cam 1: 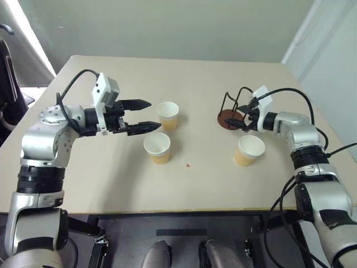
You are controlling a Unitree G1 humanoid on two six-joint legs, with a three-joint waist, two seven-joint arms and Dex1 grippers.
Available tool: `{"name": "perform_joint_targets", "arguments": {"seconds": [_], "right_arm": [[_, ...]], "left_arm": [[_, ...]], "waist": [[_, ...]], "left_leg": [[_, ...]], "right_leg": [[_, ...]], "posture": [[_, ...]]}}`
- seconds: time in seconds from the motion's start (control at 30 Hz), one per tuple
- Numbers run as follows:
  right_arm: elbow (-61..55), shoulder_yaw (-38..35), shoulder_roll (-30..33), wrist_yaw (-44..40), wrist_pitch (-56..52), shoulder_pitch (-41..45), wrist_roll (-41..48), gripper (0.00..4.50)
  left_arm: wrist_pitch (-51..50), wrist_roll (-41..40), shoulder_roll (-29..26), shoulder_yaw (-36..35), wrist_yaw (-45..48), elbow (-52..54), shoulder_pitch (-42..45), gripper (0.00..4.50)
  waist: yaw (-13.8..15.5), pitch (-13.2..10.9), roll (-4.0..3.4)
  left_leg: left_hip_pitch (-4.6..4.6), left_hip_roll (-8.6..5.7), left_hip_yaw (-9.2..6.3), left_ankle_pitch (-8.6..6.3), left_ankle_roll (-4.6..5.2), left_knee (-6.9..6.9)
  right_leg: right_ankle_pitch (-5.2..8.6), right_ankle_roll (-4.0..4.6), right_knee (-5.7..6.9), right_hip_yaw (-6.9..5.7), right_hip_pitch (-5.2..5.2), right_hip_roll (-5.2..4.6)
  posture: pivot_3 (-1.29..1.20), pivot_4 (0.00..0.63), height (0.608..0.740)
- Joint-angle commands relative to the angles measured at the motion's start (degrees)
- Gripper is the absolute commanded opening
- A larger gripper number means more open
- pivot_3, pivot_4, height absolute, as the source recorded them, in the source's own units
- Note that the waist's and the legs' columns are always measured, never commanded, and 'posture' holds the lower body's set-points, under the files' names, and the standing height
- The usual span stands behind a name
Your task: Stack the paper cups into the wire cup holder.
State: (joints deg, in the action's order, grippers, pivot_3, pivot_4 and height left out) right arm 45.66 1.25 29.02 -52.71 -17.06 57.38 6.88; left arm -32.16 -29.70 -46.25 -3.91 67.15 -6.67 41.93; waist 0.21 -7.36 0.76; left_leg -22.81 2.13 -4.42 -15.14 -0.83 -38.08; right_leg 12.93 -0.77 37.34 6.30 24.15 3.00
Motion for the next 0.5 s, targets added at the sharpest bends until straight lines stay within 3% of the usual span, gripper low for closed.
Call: {"name": "perform_joint_targets", "arguments": {"seconds": [0.03,0.13,0.5], "right_arm": [[2.36,-0.51,-0.43,1.99,2.76,2.87,-1.07,4.49],[4.13,-0.72,-0.88,3.03,3.83,3.66,-1.68,3.91],[6.04,-1.22,-0.58,3.58,4.93,4.28,-2.35,0.02]], "left_arm": [[0.83,-0.37,-0.69,-1.92,0.1,1.04,1.19,4.5],[0.81,-0.33,-0.76,-1.92,0.07,1.12,1.14,4.5],[1.01,-0.12,-0.81,-2.0,0.13,0.69,1.35,4.5]], "waist": [[-0.03,0.0,0.0],[-0.04,0.0,0.0],[-0.02,0.0,-0.01]], "left_leg": [[-0.03,0.0,0.0,0.0,0.0,0.0],[-0.1,0.0,0.0,0.01,-0.02,0.0],[-0.15,0.0,0.01,0.02,-0.02,0.0]], "right_leg": [[0.0,0.0,0.01,0.0,0.04,0.0],[-0.01,0.01,0.06,0.0,0.14,0.0],[-0.01,0.01,0.06,-0.01,0.17,-0.02]], "posture": [[0.0,0.15,0.74],[0.0,0.15,0.74],[0.0,0.15,0.74]]}}
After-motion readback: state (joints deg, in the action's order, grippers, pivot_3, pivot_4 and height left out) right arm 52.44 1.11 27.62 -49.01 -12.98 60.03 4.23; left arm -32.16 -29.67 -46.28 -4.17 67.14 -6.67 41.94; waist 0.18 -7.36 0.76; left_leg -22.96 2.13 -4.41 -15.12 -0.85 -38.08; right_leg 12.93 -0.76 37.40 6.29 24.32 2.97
